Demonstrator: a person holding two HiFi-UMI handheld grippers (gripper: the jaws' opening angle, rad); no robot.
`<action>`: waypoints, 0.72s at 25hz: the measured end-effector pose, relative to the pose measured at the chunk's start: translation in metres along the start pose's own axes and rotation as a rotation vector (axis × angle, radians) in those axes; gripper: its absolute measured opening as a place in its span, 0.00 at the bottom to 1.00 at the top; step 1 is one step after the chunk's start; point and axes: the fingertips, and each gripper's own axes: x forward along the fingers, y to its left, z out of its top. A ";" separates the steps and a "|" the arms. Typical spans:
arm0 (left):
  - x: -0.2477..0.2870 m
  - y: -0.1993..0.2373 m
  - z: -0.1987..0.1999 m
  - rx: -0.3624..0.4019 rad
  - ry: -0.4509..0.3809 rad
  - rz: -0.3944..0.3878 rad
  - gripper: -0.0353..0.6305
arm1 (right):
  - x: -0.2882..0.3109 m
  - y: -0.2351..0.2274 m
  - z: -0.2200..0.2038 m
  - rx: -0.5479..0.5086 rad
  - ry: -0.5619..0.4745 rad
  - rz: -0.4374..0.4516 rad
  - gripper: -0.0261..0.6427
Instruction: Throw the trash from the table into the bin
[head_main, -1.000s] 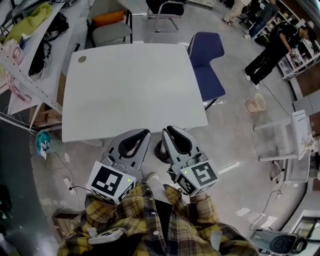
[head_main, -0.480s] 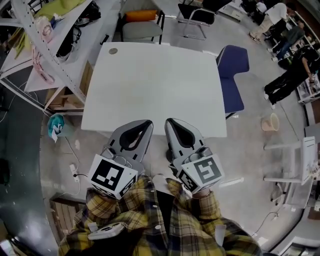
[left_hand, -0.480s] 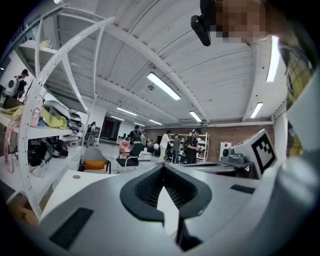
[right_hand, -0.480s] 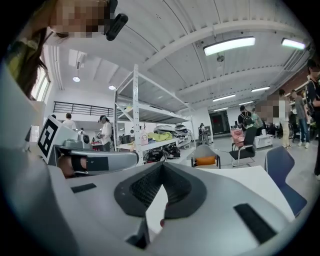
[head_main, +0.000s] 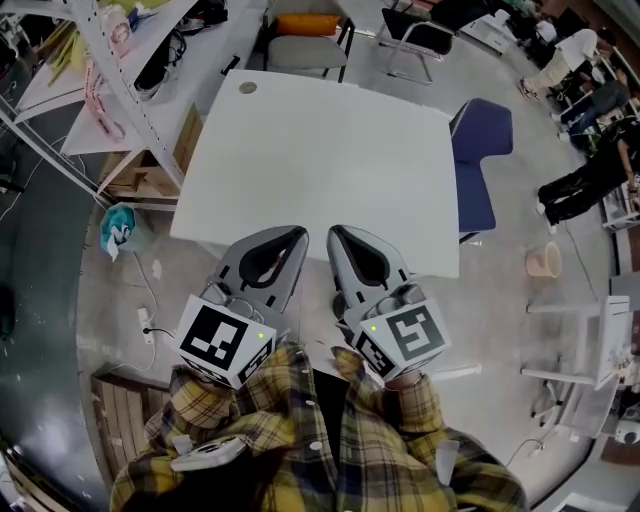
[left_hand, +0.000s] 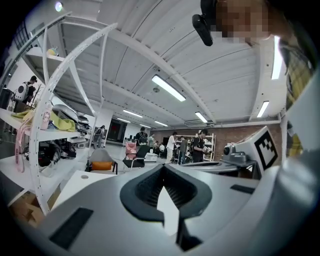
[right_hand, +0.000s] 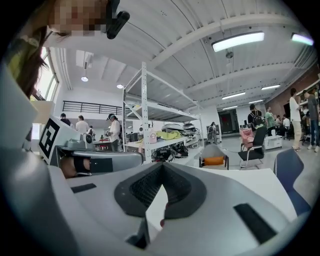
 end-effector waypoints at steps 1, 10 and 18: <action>-0.001 0.000 0.000 0.001 0.000 0.001 0.06 | 0.000 0.001 0.000 -0.001 0.000 0.000 0.04; -0.004 -0.001 -0.001 0.010 0.000 -0.004 0.06 | -0.004 0.000 -0.002 -0.007 -0.002 -0.021 0.04; 0.001 -0.006 -0.004 0.019 0.014 -0.024 0.06 | -0.009 -0.002 -0.003 -0.007 0.008 -0.031 0.04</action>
